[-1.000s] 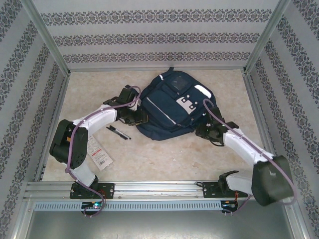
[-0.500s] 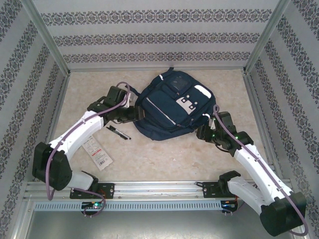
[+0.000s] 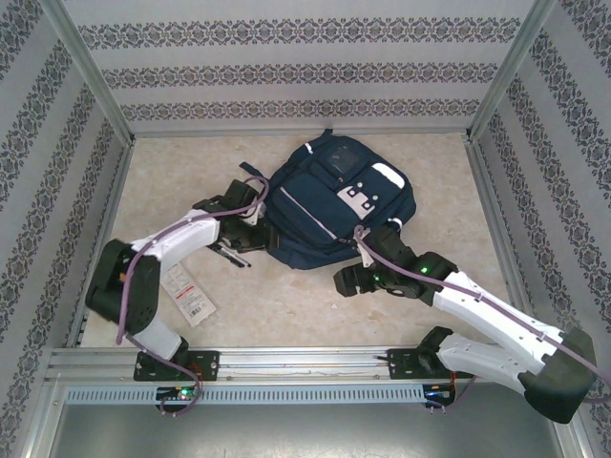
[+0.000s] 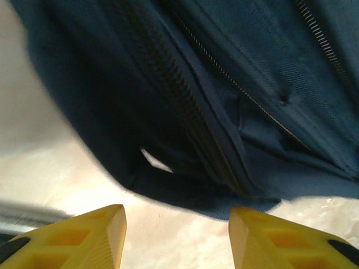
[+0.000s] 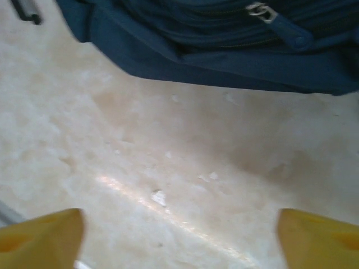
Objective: Pack the student bag
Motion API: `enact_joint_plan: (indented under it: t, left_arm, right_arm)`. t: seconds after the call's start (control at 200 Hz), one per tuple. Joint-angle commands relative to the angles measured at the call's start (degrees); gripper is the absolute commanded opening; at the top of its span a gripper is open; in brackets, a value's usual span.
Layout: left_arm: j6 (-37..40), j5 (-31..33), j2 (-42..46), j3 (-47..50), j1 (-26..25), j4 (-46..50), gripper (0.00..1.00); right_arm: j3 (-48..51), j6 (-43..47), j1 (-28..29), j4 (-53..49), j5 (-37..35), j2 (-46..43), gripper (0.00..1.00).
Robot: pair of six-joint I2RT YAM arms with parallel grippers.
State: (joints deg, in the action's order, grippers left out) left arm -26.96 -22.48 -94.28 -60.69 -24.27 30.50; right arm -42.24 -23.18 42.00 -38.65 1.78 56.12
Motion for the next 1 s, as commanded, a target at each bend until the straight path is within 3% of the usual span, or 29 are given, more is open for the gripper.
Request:
enact_joint_plan:
  t: [0.0,0.085,0.235,0.375,0.54,0.725,0.844,0.999]
  left_arm:
    - [1.0,-2.4,-4.5,-2.0,-2.9,-2.9,0.47]
    - [2.2,-3.0,-6.9,-1.6,-5.9,-3.5,0.45]
    - [2.8,-1.9,-8.3,-0.5,-13.1,-5.8,0.43]
    - [-0.1,-5.0,-10.9,-1.3,-19.6,-8.5,0.43]
    - [-0.2,-4.5,-8.8,0.7,-24.2,-8.8,0.43]
    - [2.4,0.4,-2.6,7.0,-24.0,-8.3,0.43]
    - [3.6,-3.0,0.9,5.8,-24.0,-5.6,0.45]
    - [8.4,-2.6,10.2,-1.1,-24.1,0.2,0.54]
  right_arm:
    - [-2.1,-4.6,0.4,-5.9,-18.7,-1.3,0.98]
    - [-1.2,-5.6,0.3,-5.8,-24.2,-4.9,0.98]
    - [5.9,-2.5,-1.7,4.0,-9.8,-16.8,0.98]
    - [11.0,-9.4,-7.0,3.9,-9.1,-25.4,0.98]
    - [8.8,-10.5,-15.9,-3.8,-3.6,-22.4,0.93]
    - [8.4,-10.6,-23.1,2.0,11.2,-15.1,0.64]
    - [6.8,-10.0,-25.2,3.8,10.3,-10.6,0.57]
    - [4.6,-9.7,-26.3,3.1,7.6,-8.7,0.59]
